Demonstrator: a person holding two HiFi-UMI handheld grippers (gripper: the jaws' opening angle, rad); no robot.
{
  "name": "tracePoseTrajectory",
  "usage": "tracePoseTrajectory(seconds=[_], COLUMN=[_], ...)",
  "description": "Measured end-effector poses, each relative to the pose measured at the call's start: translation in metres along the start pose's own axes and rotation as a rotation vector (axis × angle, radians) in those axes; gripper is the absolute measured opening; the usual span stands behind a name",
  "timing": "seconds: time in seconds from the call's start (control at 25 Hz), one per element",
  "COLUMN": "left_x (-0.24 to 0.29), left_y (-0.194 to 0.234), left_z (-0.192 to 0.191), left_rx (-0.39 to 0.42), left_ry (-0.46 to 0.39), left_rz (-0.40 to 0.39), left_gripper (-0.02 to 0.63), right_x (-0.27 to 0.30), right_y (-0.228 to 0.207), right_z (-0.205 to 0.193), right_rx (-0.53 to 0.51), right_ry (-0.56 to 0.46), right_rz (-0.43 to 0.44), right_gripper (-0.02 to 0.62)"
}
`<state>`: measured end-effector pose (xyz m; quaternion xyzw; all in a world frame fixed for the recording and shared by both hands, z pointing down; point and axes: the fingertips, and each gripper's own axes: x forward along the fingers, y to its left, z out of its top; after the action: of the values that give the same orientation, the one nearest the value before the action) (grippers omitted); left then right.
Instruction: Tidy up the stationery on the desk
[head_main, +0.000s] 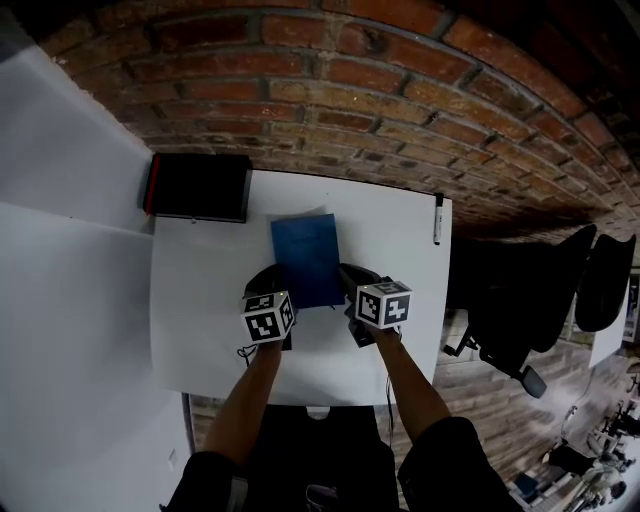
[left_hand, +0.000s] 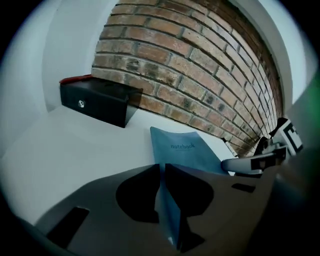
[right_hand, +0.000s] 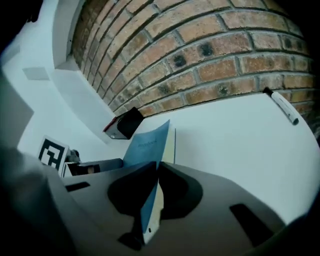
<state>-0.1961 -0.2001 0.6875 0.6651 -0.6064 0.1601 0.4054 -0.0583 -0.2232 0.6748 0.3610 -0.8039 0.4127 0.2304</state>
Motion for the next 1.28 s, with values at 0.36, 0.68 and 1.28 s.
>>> tracePoseTrajectory(seconds=[0.36,0.68,1.28], left_x=[-0.019,-0.038,-0.077], left_y=[0.019,0.038,0.077], left_z=[-0.005,-0.017,-0.041], left_rx=[0.003,-0.003,-0.013], left_ry=[0.012,0.034,0.06], left_rz=[-0.01,-0.012,-0.009], left_gripper=[0.044,0.044,0.043], right_x=[0.002,0.003,0.007], right_y=[0.026,0.052,0.099], right_z=[-0.013,-0.03,-0.072], right_rx=[0.002,0.029,0.057], right_ry=[0.028,0.042,0.113], right_rz=[0.009,0.019,0.038], right_gripper=[0.035,0.034,0.032])
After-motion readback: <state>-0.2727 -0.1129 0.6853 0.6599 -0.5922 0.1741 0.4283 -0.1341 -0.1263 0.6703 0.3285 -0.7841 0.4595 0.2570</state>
